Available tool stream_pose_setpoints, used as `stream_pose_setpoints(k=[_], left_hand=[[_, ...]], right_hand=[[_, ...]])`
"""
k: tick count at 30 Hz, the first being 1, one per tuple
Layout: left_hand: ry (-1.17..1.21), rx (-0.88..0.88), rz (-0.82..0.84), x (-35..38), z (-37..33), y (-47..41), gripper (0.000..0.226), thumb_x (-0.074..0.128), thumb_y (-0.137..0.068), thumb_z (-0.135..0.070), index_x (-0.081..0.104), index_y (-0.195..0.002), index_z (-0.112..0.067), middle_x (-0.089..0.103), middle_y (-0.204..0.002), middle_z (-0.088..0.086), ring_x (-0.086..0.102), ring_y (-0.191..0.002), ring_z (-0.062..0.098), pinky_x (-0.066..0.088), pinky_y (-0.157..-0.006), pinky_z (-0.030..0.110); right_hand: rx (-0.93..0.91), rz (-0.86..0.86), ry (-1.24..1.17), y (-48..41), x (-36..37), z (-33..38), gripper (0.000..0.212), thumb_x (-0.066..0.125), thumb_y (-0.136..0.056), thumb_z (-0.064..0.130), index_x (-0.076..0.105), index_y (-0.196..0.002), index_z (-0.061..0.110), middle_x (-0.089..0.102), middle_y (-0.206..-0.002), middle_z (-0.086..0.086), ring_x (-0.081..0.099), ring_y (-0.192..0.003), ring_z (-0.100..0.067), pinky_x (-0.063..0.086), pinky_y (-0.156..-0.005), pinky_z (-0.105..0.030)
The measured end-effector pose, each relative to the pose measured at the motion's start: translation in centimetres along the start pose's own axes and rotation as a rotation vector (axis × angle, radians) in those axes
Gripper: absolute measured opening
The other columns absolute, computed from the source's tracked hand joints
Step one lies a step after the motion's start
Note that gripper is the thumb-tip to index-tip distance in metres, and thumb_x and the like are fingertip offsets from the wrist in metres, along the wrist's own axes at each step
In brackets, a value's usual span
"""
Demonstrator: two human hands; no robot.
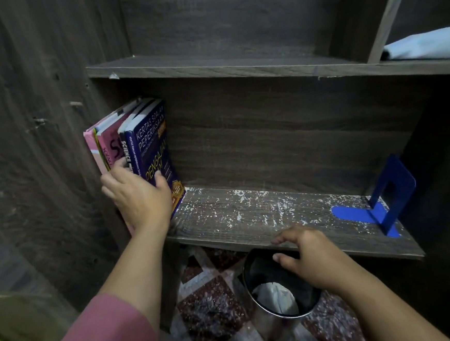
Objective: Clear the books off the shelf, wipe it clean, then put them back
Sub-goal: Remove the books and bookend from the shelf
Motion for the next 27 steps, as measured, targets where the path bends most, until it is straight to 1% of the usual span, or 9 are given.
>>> stream_pose_setpoints(k=[2, 4, 7, 10, 14, 17, 20, 23, 27], left_hand=[[0.016, 0.018, 0.03, 0.5, 0.0, 0.0, 0.051, 0.072, -0.079, -0.015, 0.047, -0.122, -0.004, 0.046, -0.125, 0.018, 0.044, -0.118, 0.035, 0.035, -0.101, 0.04], [0.034, -0.004, 0.102, 1.3, 0.2, 0.1, 0.044, 0.068, -0.082, -0.013, 0.048, -0.12, -0.006, 0.053, -0.122, 0.016, 0.051, -0.114, 0.033, 0.039, -0.095, 0.038], [-0.014, -0.115, 0.224, 2.7, 1.2, 0.5, 0.037, 0.069, -0.086, -0.016, 0.054, -0.118, -0.007, 0.065, -0.112, 0.017, 0.06, -0.103, 0.036, 0.048, -0.086, 0.039], [-0.056, -0.218, 0.313, 3.7, 2.3, 1.0, 0.031, 0.07, -0.087, -0.021, 0.066, -0.112, -0.003, 0.068, -0.104, 0.022, 0.063, -0.098, 0.039, 0.049, -0.083, 0.039], [-0.012, -0.24, 0.238, 3.6, 1.7, 1.2, 0.028, 0.067, -0.088, -0.023, 0.069, -0.11, -0.006, 0.07, -0.101, 0.021, 0.063, -0.095, 0.04, 0.05, -0.082, 0.04], [0.048, -0.166, 0.168, 2.6, -0.1, 0.8, 0.028, 0.066, -0.089, -0.022, 0.067, -0.114, -0.009, 0.071, -0.101, 0.017, 0.065, -0.094, 0.038, 0.05, -0.083, 0.04], [0.067, -0.044, 0.139, 1.0, -2.8, 0.7, 0.029, 0.065, -0.09, -0.023, 0.066, -0.117, -0.014, 0.072, -0.1, 0.014, 0.064, -0.092, 0.036, 0.049, -0.082, 0.037], [0.024, 0.044, 0.163, -0.8, -4.2, 1.4, 0.031, 0.065, -0.089, -0.023, 0.064, -0.12, -0.022, 0.072, -0.096, 0.013, 0.064, -0.089, 0.037, 0.048, -0.08, 0.037], [-0.081, 0.183, 0.264, -3.1, -5.5, 3.4, 0.044, 0.067, -0.085, -0.02, 0.06, -0.127, -0.034, 0.072, -0.095, 0.011, 0.065, -0.085, 0.037, 0.051, -0.078, 0.041]], right_hand=[[0.005, 0.001, -0.006, 0.2, -0.1, -0.3, 0.028, 0.069, -0.085, 0.042, 0.064, -0.112, 0.037, 0.059, -0.121, 0.014, 0.055, -0.111, -0.007, 0.043, -0.095, -0.025], [0.019, 0.011, -0.01, 0.3, -0.1, -0.4, 0.029, 0.068, -0.085, 0.044, 0.063, -0.112, 0.038, 0.059, -0.119, 0.013, 0.055, -0.108, -0.008, 0.045, -0.093, -0.027], [0.007, 0.02, -0.016, 0.4, -0.2, -0.3, 0.027, 0.067, -0.085, 0.043, 0.064, -0.111, 0.036, 0.06, -0.115, 0.013, 0.056, -0.1, -0.009, 0.047, -0.087, -0.027], [-0.003, 0.021, -0.016, 0.4, -0.2, -0.2, 0.027, 0.067, -0.085, 0.044, 0.063, -0.111, 0.036, 0.061, -0.115, 0.013, 0.057, -0.099, -0.008, 0.048, -0.087, -0.028], [0.0, 0.02, 0.003, 0.3, -0.5, 0.1, 0.03, 0.066, -0.086, 0.045, 0.062, -0.114, 0.037, 0.061, -0.119, 0.01, 0.057, -0.106, -0.011, 0.048, -0.09, -0.029], [-0.01, -0.008, 0.017, 0.1, -0.9, 0.5, 0.031, 0.065, -0.087, 0.044, 0.062, -0.117, 0.036, 0.061, -0.119, 0.009, 0.056, -0.109, -0.012, 0.046, -0.09, -0.027], [-0.048, -0.044, -0.013, 0.1, -1.4, 0.9, 0.03, 0.065, -0.087, 0.043, 0.062, -0.117, 0.036, 0.06, -0.12, 0.012, 0.055, -0.109, -0.01, 0.047, -0.091, -0.028], [-0.126, -0.122, -0.005, 0.5, -2.4, 1.9, 0.03, 0.062, -0.09, 0.039, 0.062, -0.119, 0.034, 0.057, -0.123, 0.014, 0.051, -0.117, -0.009, 0.044, -0.097, -0.03], [-0.269, -0.331, 0.014, 2.5, -4.7, 4.2, 0.032, 0.068, -0.087, 0.03, 0.065, -0.119, 0.029, 0.058, -0.126, 0.011, 0.05, -0.119, -0.012, 0.045, -0.1, -0.035]])
Point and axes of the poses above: each hand's wrist, its own y-axis away from the middle knuckle, its own x-axis out of the palm, z = x × y, the point moved 3 cm from there along -y, towards the middle knuckle
